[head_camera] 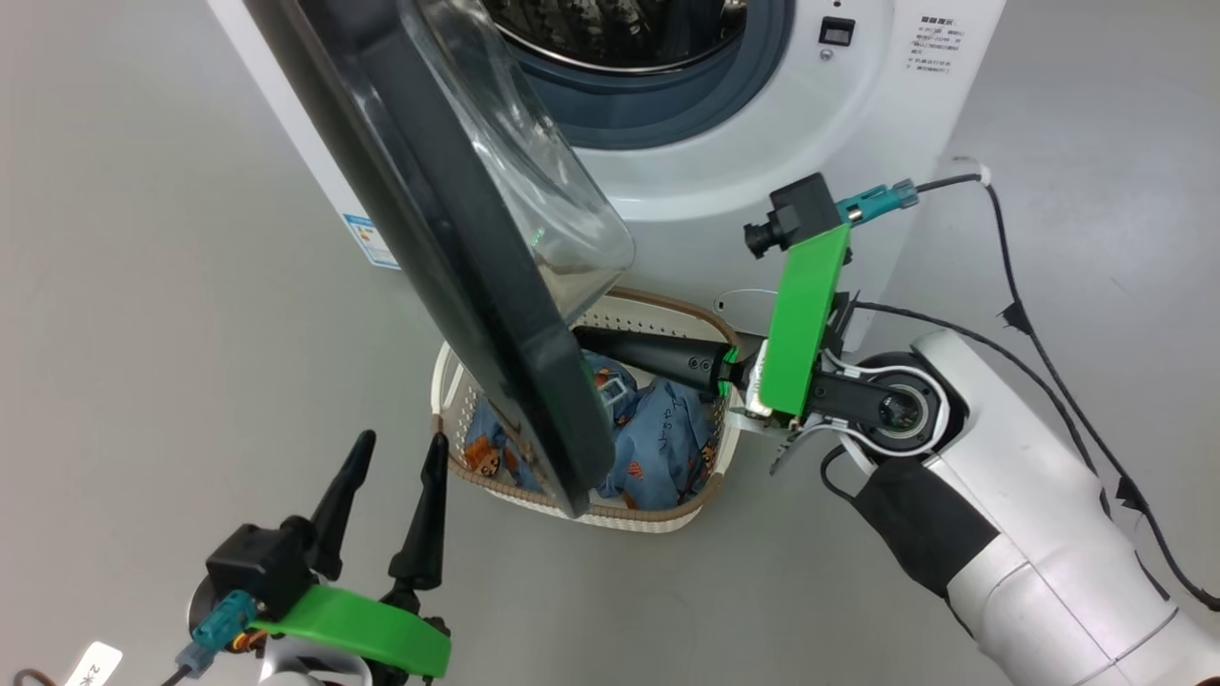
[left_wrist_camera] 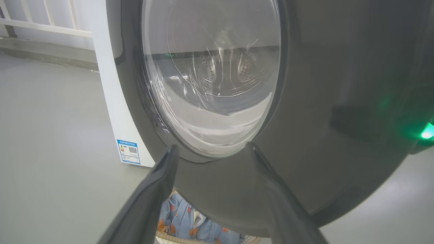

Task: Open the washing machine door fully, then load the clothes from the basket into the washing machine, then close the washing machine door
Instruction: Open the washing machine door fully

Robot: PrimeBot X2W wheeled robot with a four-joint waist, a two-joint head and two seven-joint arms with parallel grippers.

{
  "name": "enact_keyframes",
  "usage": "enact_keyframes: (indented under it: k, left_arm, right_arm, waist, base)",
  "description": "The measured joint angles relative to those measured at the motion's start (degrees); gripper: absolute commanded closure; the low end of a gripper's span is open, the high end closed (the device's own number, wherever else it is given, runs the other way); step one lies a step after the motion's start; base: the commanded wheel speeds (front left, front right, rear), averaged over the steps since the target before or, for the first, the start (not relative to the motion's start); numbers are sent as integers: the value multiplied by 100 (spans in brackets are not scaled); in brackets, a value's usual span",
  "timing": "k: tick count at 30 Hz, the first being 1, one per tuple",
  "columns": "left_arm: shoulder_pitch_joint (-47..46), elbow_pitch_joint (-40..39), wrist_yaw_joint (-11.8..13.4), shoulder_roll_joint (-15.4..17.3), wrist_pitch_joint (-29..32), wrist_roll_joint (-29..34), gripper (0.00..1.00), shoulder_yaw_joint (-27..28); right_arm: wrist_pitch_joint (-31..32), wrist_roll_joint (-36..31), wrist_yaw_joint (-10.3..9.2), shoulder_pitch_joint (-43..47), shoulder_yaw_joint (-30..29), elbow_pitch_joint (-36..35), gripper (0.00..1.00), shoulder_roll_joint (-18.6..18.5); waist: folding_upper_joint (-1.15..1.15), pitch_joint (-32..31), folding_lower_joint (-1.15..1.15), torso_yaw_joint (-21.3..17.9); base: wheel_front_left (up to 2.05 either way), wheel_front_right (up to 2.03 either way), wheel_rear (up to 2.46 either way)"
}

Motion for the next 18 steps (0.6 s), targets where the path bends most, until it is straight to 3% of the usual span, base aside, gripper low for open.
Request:
enact_keyframes:
  k: [8, 9, 11, 13, 18]
  left_arm:
    - [7, 1, 0, 2, 0, 8, 0, 45]
    - [8, 2, 0, 4, 0, 8, 0, 49]
    - [8, 9, 0, 13, 0, 8, 0, 64]
    - [12, 24, 0, 26, 0, 8, 0, 86]
    - [15, 76, 0, 104, 0, 5, 0, 92]
  right_arm:
    - [22, -14, 0, 20, 32, -10, 100, 78]
    - [5, -30, 0, 27, 29, -8, 95, 79]
    - [-34, -81, 0, 89, 13, -2, 58, 80]
    - [-124, -124, 0, 188, 7, 13, 0, 76]
    - [-381, -199, 0, 401, -59, 23, 0, -3]
  waist:
    - [0, -80, 0, 1]
    - [0, -93, 0, -7]
    - [0, -123, 0, -31]
    - [0, -159, 0, -70]
    - [0, -258, 0, -203]
  base:
    - [0, 0, 0]
    - [0, 0, 0]
    - [0, 0, 0]
    - [0, 0, 0]
    - [0, 0, 0]
